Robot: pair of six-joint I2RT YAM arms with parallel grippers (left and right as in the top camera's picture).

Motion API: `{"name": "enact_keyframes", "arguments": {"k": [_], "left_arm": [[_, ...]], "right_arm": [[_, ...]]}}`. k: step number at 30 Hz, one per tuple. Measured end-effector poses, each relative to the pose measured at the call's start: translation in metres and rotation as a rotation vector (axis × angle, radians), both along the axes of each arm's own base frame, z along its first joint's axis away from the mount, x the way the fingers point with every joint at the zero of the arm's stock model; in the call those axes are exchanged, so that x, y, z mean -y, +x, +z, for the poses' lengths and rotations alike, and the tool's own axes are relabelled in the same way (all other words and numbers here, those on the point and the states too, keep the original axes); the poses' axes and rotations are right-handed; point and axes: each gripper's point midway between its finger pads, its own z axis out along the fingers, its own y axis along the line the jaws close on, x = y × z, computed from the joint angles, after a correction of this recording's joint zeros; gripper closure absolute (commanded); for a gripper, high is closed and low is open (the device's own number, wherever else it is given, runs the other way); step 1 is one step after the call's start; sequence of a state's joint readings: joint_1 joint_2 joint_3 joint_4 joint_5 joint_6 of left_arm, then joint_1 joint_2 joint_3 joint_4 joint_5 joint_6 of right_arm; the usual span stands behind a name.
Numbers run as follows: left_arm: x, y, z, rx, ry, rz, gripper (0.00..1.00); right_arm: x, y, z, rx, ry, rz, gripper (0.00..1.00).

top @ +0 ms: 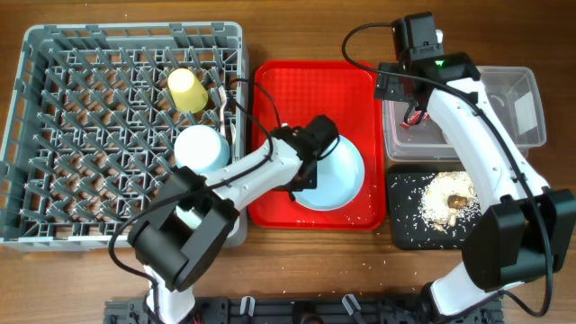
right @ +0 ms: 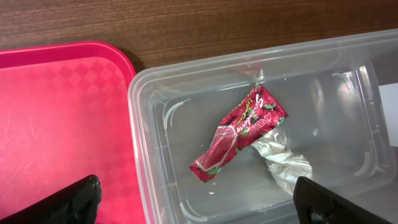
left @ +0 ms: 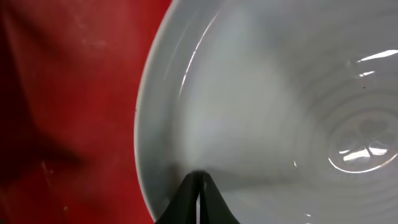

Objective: Sort waste into correct bins and load items into the dishwasher rack

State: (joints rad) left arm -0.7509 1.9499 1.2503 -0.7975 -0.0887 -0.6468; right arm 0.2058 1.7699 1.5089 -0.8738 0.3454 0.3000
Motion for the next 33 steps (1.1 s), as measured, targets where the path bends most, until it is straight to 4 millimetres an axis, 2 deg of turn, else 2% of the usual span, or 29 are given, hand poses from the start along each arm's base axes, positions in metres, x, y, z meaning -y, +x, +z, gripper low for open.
{"name": "enact_keyframes", "arguments": {"k": [9, 11, 12, 14, 15, 16, 18, 21, 24, 28, 33], "left_arm": [[-0.048, 0.020, 0.004, -0.035, 0.055, 0.089, 0.95], [-0.047, 0.026, 0.015, -0.032, 0.029, 0.088, 0.92], [-0.041, 0.030, 0.025, -0.013, -0.009, 0.082, 0.90], [-0.017, 0.034, 0.061, 0.051, -0.130, 0.049, 0.83], [-0.010, 0.033, 0.073, 0.073, -0.164, 0.032, 0.81], [0.006, 0.029, 0.091, 0.105, -0.217, -0.010, 0.80], [0.023, 0.022, 0.100, 0.119, -0.246, -0.056, 0.80], [0.050, -0.001, 0.097, 0.112, -0.246, -0.147, 0.75], [0.071, -0.014, 0.091, 0.142, -0.225, -0.219, 0.73], [0.085, -0.016, 0.076, 0.181, -0.178, -0.259, 0.73], [0.088, -0.009, 0.065, 0.201, -0.159, -0.256, 0.73]], "right_arm": [[0.000, 0.000, 0.000, 0.000, 0.000, 0.000, 0.00], [0.000, 0.000, 0.000, 0.000, 0.000, 0.000, 0.00], [0.000, 0.000, 0.000, 0.000, 0.000, 0.000, 0.00], [0.000, 0.000, 0.000, 0.000, 0.000, 0.000, 0.00], [0.000, 0.000, 0.000, 0.000, 0.000, 0.000, 0.00], [0.000, 0.000, 0.000, 0.000, 0.000, 0.000, 0.00], [0.000, 0.000, 0.000, 0.000, 0.000, 0.000, 0.00], [0.000, 0.000, 0.000, 0.000, 0.000, 0.000, 0.00], [0.000, 0.000, 0.000, 0.000, 0.000, 0.000, 0.00], [0.000, 0.000, 0.000, 0.000, 0.000, 0.000, 0.00], [0.000, 0.000, 0.000, 0.000, 0.000, 0.000, 0.00]]}}
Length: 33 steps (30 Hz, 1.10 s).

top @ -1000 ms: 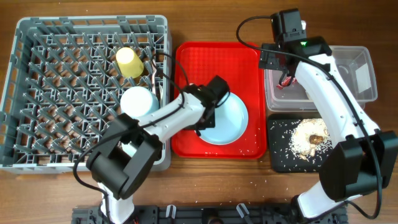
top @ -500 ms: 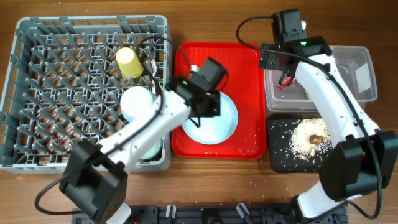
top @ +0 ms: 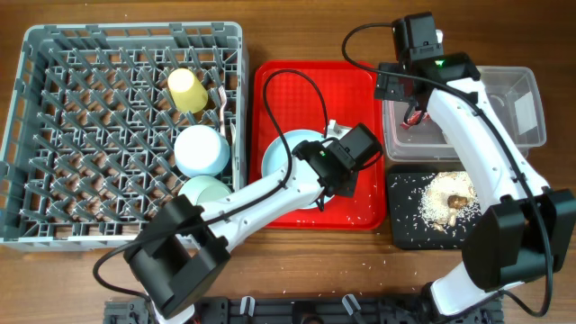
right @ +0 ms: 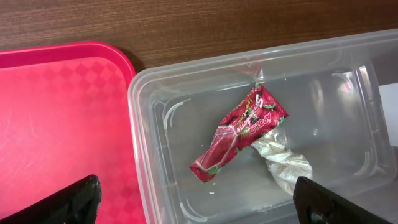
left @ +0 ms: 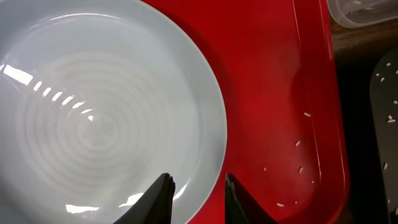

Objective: Sort waste into correct bins and load items into the dishwasher rack

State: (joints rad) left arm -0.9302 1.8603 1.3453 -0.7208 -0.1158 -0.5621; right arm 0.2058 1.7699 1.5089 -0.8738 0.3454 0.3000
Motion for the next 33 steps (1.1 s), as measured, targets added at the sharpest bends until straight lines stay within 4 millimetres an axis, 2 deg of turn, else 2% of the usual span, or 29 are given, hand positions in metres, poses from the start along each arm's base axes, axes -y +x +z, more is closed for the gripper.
{"name": "enact_keyframes", "arguments": {"k": [5, 12, 16, 19, 22, 27, 33], "left_arm": [[0.003, 0.004, -0.014, -0.001, 0.013, 0.003, 0.73], [0.007, 0.006, -0.044, -0.024, 0.041, 0.002, 0.76], [0.011, 0.006, -0.044, -0.028, 0.023, -0.002, 0.83], [0.011, 0.005, -0.045, -0.035, 0.021, -0.006, 0.83], [0.019, 0.000, -0.044, -0.051, -0.009, -0.022, 0.81], [0.039, -0.021, -0.043, -0.043, -0.022, -0.088, 0.76], [0.037, -0.018, -0.042, -0.008, 0.002, -0.083, 0.75]], "right_arm": [[0.000, 0.000, 0.000, 0.000, 0.000, 0.000, 0.00], [0.000, 0.000, 0.000, 0.000, 0.000, 0.000, 0.00], [0.000, 0.000, 0.000, 0.000, 0.000, 0.000, 0.00], [0.000, 0.000, 0.000, 0.000, 0.000, 0.000, 0.00], [0.000, 0.000, 0.000, 0.000, 0.000, 0.000, 0.00], [0.000, 0.000, 0.000, 0.000, 0.000, 0.000, 0.00], [0.000, 0.000, 0.000, 0.000, 0.000, 0.000, 0.00]]}}
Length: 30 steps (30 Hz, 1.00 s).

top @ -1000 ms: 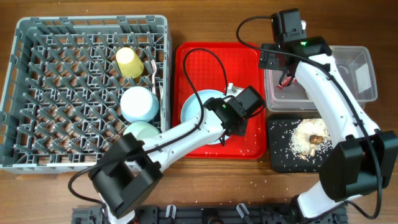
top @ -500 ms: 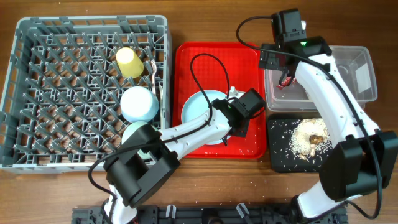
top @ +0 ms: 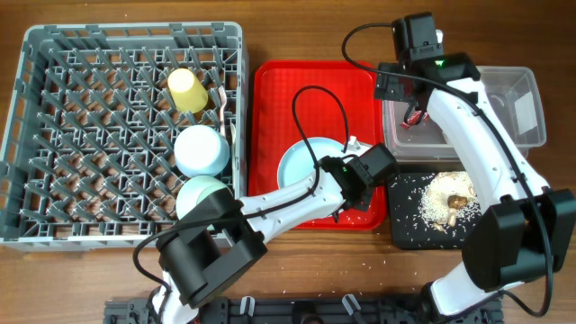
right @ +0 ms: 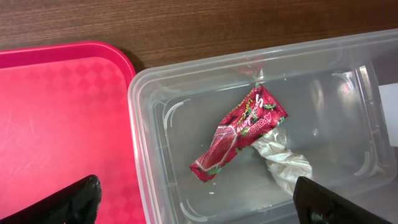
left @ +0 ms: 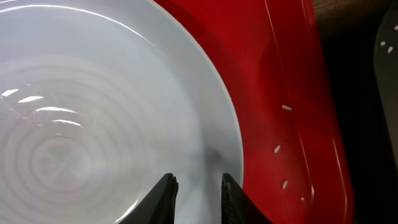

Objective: Sort waste into correct bins and load items into the dishwasher rack

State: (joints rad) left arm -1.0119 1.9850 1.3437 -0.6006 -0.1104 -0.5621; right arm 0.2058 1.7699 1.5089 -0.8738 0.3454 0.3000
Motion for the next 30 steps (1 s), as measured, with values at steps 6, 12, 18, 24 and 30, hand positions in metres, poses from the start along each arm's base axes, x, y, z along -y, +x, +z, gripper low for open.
{"name": "enact_keyframes", "arguments": {"k": [6, 12, 18, 24, 30], "left_arm": [[-0.007, 0.000, -0.002, -0.009, 0.023, 0.007, 0.73], [-0.005, -0.005, 0.016, -0.017, -0.016, -0.001, 0.71], [0.016, -0.023, 0.027, 0.000, -0.062, -0.062, 0.70], [0.014, -0.021, 0.014, -0.006, -0.037, -0.056, 0.70], [0.014, -0.021, 0.007, -0.012, -0.026, -0.056, 0.72]], "right_arm": [[0.000, 0.000, 0.000, 0.000, 0.000, 0.000, 0.00], [0.000, 0.000, 0.000, 0.000, 0.000, 0.000, 0.00], [0.000, 0.000, 0.000, 0.000, 0.000, 0.000, 0.00], [0.000, 0.000, 0.000, 0.000, 0.000, 0.000, 0.00], [0.000, 0.000, 0.000, 0.000, 0.000, 0.000, 0.00]]}}
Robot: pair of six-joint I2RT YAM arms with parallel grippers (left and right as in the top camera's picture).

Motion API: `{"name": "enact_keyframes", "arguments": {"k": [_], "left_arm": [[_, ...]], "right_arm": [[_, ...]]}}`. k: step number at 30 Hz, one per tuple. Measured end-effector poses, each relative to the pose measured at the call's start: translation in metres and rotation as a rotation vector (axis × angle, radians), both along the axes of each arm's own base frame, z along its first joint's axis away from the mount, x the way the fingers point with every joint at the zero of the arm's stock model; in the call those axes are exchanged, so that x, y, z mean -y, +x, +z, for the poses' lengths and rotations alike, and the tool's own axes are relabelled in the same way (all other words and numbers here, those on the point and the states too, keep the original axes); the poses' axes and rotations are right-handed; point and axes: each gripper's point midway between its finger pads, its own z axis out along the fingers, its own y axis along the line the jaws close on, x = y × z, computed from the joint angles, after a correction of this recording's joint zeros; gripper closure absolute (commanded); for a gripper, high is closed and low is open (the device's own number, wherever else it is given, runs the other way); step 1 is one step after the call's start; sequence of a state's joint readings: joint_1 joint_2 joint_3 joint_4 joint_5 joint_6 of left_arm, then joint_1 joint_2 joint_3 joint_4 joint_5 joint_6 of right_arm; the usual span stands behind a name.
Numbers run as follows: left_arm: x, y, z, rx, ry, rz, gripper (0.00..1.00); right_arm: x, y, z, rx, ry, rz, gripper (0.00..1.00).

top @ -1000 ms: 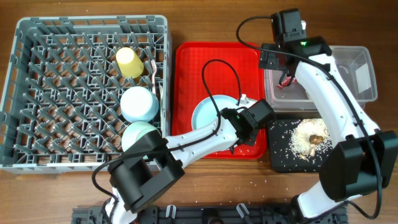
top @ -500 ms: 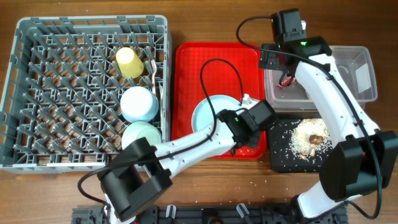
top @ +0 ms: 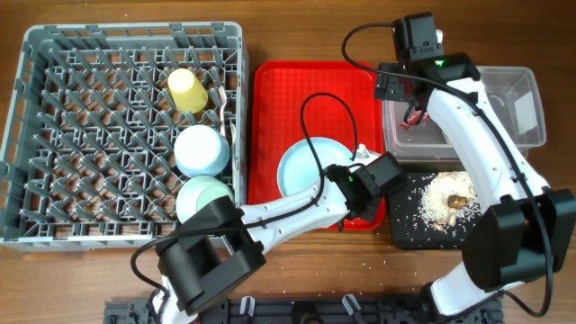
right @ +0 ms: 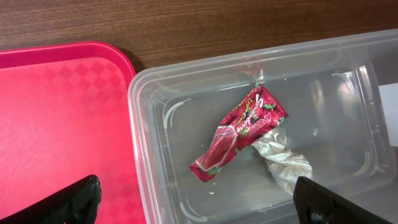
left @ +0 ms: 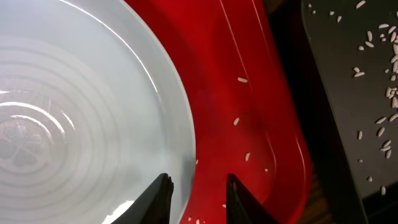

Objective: Sort waste into correct bins and load items into the dishwasher rack

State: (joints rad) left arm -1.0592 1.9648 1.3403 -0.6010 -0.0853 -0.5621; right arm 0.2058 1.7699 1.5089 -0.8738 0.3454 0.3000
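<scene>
A pale blue plate [top: 306, 166] lies on the red tray [top: 297, 85], also large in the left wrist view [left: 81, 112]. My left gripper [left: 198, 202] is open at the plate's right edge [top: 371, 184], with the rim running between the two fingers and one finger [left: 160, 196] over the plate. My right gripper [right: 199, 202] hangs wide open over the clear bin [top: 513, 108], holding nothing. In the bin lie a red wrapper [right: 239, 134] and a crumpled white tissue [right: 283, 163].
The grey dishwasher rack [top: 126, 135] on the left holds a yellow cup [top: 186, 90], a light blue cup [top: 200, 148], a pale green cup [top: 200, 193] and cutlery [top: 223, 108]. A black bin [top: 423, 225] with rice and food scraps sits right of the tray. Rice grains [left: 242, 118] dot the tray.
My left gripper has shifted right toward the tray's near right corner, so the plate's rim now passes between its fingers. The plate and the right arm have not moved.
My left gripper was shut against the plate's left rim, with the plate in the tray's right half. Then the plate lay further left and the gripper was open over its right side. It stayed open there, and now straddles the right rim. The right gripper never moved.
</scene>
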Motion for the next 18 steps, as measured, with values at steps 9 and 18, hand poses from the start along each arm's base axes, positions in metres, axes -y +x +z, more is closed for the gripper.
{"name": "enact_keyframes", "arguments": {"k": [9, 18], "left_arm": [[0.001, 0.000, -0.012, -0.008, 0.015, 0.000, 0.82], [0.001, 0.006, -0.021, 0.012, 0.035, 0.001, 0.96]], "right_arm": [[0.000, 0.000, 0.000, 0.000, 0.000, 0.000, 0.00], [0.000, 0.000, 0.000, 0.000, 0.000, 0.000, 0.00]]}}
